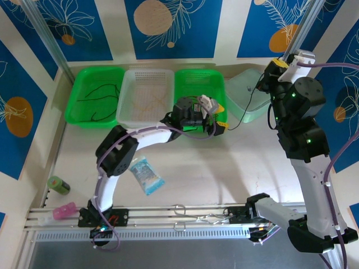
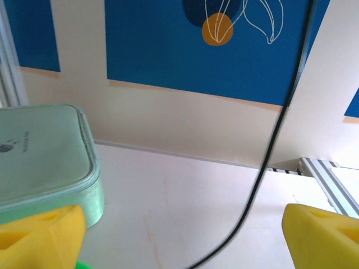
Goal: Untangle the cables
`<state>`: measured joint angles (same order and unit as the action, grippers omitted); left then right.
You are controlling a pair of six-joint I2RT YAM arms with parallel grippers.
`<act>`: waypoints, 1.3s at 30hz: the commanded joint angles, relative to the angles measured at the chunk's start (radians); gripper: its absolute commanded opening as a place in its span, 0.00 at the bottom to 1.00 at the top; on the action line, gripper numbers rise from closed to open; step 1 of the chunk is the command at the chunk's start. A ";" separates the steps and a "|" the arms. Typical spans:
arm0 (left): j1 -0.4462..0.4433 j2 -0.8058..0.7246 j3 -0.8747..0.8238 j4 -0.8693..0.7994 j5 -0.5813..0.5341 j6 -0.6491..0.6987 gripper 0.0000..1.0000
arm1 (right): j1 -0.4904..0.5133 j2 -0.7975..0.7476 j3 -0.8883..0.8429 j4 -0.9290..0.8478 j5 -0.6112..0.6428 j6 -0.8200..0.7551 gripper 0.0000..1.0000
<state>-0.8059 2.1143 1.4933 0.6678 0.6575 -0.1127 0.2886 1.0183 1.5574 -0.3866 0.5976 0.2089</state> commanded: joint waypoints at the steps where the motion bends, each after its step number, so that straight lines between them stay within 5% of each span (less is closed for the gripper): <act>1: -0.036 0.059 0.099 0.124 0.035 -0.078 0.86 | 0.013 -0.012 -0.003 0.004 0.011 0.023 0.00; 5: -0.080 0.127 0.162 0.132 0.060 -0.113 0.79 | 0.020 -0.013 -0.004 0.000 0.012 0.019 0.00; 8: -0.097 0.167 0.201 0.146 0.074 -0.154 0.65 | 0.023 -0.014 -0.002 -0.003 0.014 0.016 0.00; 10: -0.101 0.190 0.220 0.163 0.069 -0.192 0.31 | 0.024 -0.015 -0.002 -0.005 0.017 0.015 0.00; 13: -0.101 0.199 0.237 0.152 0.081 -0.195 0.00 | 0.027 -0.016 -0.001 -0.006 0.026 0.008 0.00; 18: -0.099 0.144 0.215 0.048 0.055 -0.108 0.00 | 0.030 -0.018 0.002 -0.007 0.011 -0.011 0.03; 19: -0.095 0.124 0.206 0.018 0.042 -0.092 0.00 | 0.029 -0.021 -0.001 -0.001 -0.007 -0.022 0.16; 22: -0.073 0.065 0.181 -0.059 0.019 -0.064 0.00 | 0.028 -0.025 -0.007 0.006 -0.002 -0.017 0.86; 23: -0.062 0.047 0.179 -0.085 0.017 -0.067 0.00 | 0.028 -0.023 -0.005 0.005 0.004 -0.017 1.00; 39: 0.254 -0.304 0.259 -0.683 -0.144 0.167 0.00 | -0.028 -0.114 -0.099 0.117 0.116 0.054 0.99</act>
<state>-0.5968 1.8648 1.7302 0.1162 0.5667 -0.0273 0.2737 0.9413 1.4872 -0.3599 0.6754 0.2302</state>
